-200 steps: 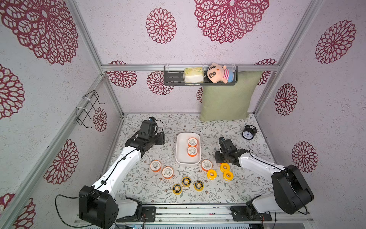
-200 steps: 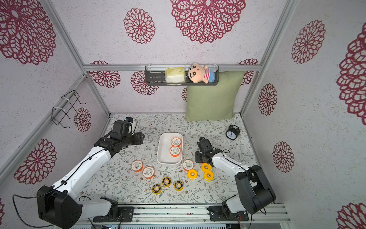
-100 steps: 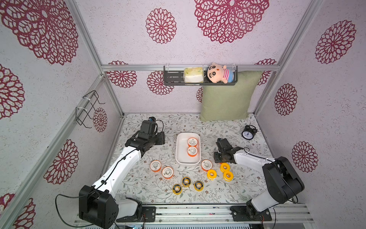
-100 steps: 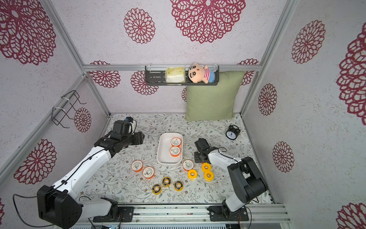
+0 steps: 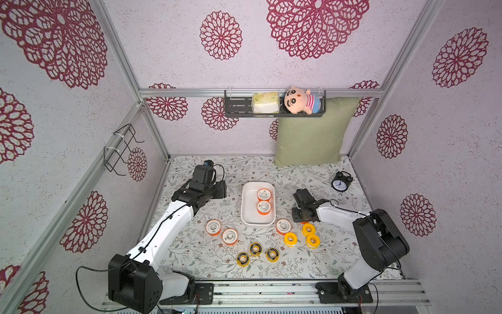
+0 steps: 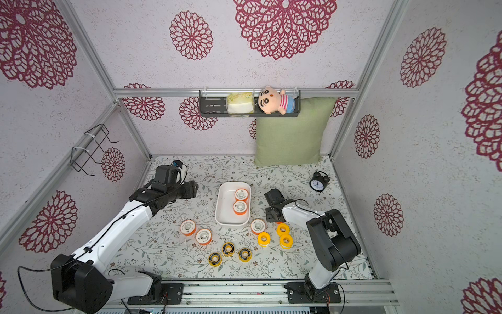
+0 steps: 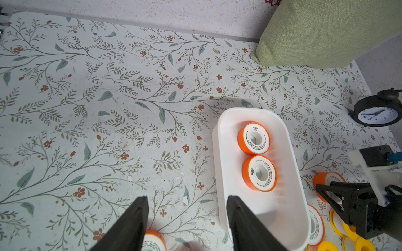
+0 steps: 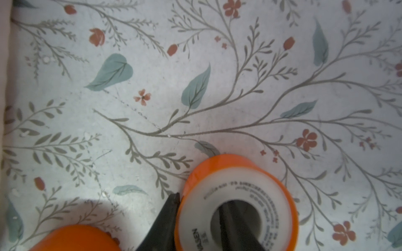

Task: Put the sealing tape into the storage box
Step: Pick up the sealing tape at the center of the board, then place the sealing tape in the storage box.

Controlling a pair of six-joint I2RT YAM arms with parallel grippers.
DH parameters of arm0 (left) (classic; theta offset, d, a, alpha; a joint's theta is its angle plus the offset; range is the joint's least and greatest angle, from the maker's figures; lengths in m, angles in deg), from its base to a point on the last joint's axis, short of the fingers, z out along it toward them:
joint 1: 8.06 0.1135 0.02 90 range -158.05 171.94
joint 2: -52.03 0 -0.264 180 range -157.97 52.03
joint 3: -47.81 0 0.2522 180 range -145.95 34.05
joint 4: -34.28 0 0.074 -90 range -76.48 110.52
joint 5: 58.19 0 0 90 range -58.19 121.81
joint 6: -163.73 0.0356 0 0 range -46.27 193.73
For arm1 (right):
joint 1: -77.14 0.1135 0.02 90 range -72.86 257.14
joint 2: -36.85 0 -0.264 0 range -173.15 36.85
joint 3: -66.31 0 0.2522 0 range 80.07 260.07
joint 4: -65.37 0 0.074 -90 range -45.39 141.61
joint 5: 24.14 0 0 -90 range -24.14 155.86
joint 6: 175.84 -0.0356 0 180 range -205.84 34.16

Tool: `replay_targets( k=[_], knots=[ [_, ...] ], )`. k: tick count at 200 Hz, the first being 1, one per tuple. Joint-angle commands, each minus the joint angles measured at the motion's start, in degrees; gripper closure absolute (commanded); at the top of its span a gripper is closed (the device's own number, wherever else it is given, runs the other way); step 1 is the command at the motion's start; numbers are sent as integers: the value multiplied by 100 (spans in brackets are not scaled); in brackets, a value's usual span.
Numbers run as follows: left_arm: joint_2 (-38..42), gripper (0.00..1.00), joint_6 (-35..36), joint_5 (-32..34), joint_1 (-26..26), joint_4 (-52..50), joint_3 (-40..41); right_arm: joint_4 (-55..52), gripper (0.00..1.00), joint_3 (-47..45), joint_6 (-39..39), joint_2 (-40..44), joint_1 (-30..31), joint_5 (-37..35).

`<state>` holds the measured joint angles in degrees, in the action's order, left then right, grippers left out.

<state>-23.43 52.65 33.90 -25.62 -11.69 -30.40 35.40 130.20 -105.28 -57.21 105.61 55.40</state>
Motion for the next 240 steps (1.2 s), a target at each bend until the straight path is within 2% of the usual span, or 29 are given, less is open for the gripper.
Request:
replay_targets(
  k=[1,35,77,140,191,240],
  knots=[
    [-34,35,75,46,26,-13,-33,-24,73,-25,2,1,29,49],
    [-21,35,77,69,33,-40,-41,505,75,-185,4,756,23,499],
    [-12,35,72,83,30,-48,-51,1260,74,-215,-5,1448,13,1516],
    [14,35,70,73,25,-43,-50,2427,75,-125,-283,1592,50,3079],
    [58,35,76,101,28,-42,-33,2288,74,464,-101,1000,441,3366],
    [80,35,80,157,25,-75,-24,1840,74,939,193,421,922,3093]
  ],
)
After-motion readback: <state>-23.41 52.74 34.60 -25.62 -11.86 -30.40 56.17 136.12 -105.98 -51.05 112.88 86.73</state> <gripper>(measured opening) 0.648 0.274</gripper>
